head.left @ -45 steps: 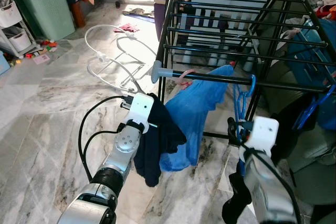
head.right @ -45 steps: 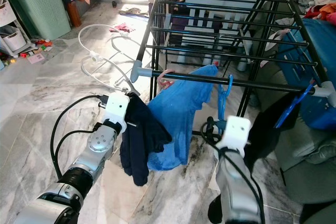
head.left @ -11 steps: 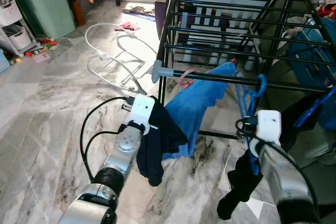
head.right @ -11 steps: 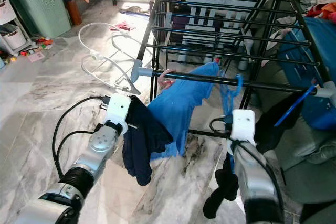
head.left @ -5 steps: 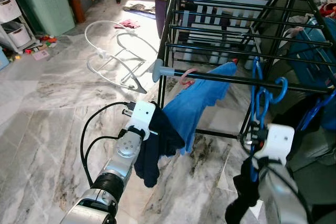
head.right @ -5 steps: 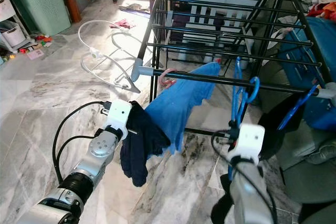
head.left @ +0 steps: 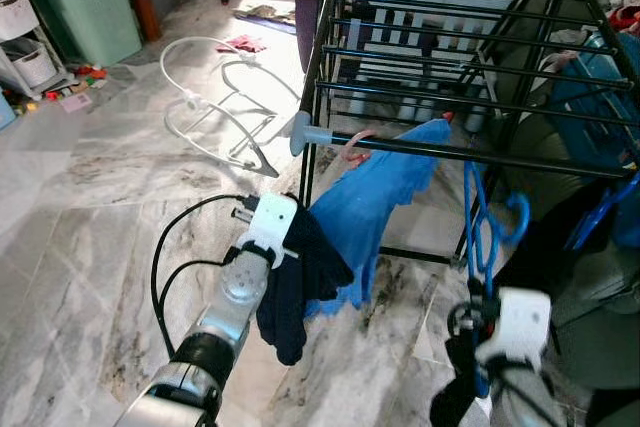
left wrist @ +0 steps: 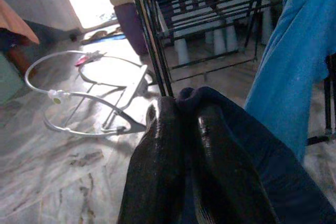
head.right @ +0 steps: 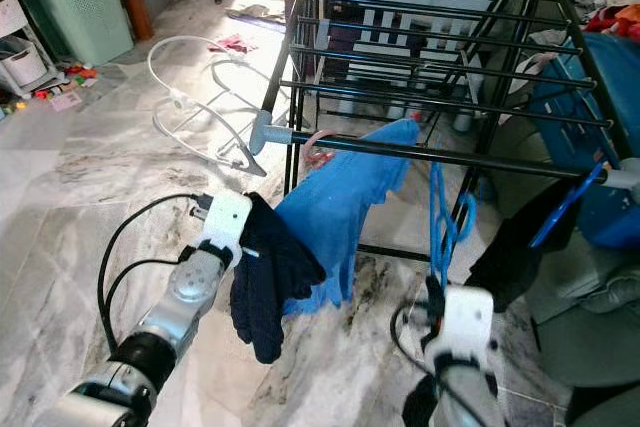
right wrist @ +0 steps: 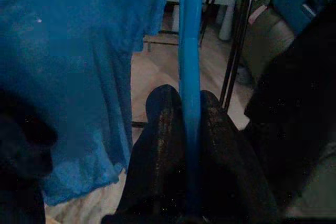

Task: Hang hanger

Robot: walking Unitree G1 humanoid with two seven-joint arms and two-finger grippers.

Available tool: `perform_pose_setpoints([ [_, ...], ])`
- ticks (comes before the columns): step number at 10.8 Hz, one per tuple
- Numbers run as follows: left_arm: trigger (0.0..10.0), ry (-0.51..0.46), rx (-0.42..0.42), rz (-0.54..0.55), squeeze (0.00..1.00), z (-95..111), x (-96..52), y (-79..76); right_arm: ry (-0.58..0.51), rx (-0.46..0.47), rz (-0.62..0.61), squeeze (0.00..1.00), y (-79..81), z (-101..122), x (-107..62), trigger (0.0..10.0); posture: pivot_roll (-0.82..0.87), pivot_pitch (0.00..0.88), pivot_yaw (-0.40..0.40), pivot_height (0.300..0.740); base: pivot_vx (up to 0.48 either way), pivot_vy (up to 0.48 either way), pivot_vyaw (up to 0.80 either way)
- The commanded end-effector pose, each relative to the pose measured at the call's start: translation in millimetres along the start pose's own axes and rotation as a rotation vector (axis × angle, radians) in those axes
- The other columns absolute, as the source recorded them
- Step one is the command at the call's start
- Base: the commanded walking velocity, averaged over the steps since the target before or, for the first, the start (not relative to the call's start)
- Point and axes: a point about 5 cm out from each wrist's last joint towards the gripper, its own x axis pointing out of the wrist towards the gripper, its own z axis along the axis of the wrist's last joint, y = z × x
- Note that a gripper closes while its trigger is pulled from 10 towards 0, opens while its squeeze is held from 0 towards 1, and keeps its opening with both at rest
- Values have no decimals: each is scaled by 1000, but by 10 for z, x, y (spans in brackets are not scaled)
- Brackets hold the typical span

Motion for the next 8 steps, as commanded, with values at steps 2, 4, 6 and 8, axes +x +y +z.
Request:
perform_pose_setpoints([
  [2, 10000, -1, 26, 8, 0, -46, -46, 52, 12, 18, 19, 0, 12, -71, -180, 7882, 88, 87, -82, 740, 0, 0, 0],
  [4, 10000, 10, 20, 6, 0, -50, -52, 17, 16, 14, 39, 0, 41, -81, -186, 10000, 81, 88, -81, 740, -127, 0, 0],
  [6, 10000, 9, 30, -4, 0, -36, -45, -14, 15, 42, 30, 0, 54, -62, -138, 10000, 82, 88, -77, 740, -311, 0, 0],
  [8, 10000, 22, 29, -9, 0, -52, -41, -14, 6, 50, 18, 0, 59, -29, -82, 10000, 84, 89, -76, 740, -332, 0, 0],
])
